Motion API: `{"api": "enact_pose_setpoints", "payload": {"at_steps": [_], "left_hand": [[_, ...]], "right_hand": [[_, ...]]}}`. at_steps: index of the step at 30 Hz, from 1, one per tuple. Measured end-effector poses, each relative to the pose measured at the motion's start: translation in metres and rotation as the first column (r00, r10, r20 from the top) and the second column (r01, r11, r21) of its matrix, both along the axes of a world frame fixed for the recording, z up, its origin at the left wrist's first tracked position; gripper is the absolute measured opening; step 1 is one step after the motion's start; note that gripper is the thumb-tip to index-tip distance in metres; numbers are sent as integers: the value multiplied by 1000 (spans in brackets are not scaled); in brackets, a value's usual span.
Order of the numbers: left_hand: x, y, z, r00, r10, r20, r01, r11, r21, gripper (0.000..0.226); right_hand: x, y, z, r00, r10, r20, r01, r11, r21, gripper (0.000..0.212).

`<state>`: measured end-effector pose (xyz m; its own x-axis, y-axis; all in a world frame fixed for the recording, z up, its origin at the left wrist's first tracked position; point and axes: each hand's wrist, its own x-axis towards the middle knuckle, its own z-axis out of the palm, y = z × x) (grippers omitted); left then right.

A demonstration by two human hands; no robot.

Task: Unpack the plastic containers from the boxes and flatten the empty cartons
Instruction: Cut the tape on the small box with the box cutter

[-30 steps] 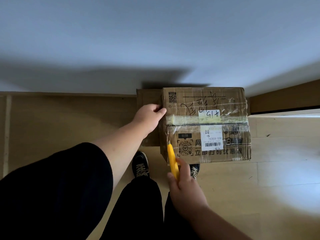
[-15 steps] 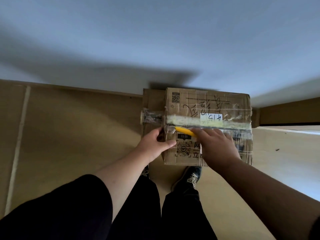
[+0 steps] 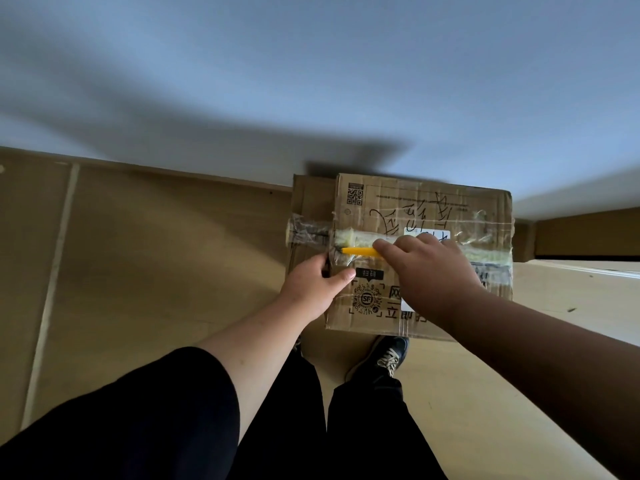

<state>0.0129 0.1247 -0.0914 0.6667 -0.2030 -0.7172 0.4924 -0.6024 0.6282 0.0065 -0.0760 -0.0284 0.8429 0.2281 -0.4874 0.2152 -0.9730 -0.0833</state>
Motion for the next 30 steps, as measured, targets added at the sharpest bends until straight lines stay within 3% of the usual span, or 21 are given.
{"api": "enact_pose_setpoints", "payload": {"at_steps": [15,23,30], "left_hand": [[-3,-4,-10,953,-273,129,244,948,203,38],[-2,-8,-2,947,-288,141,247,935,254,22],[-2,-8,-3,939,-304,161,252,927,278,22]], "right_hand": [[8,0,7,988,157,-6,-157,986,-61,60],[5,-25,14,986,160,-50,-165,977,-138,67],[-10,-55,10,992,119,-37,-123,979,-165,62]]}}
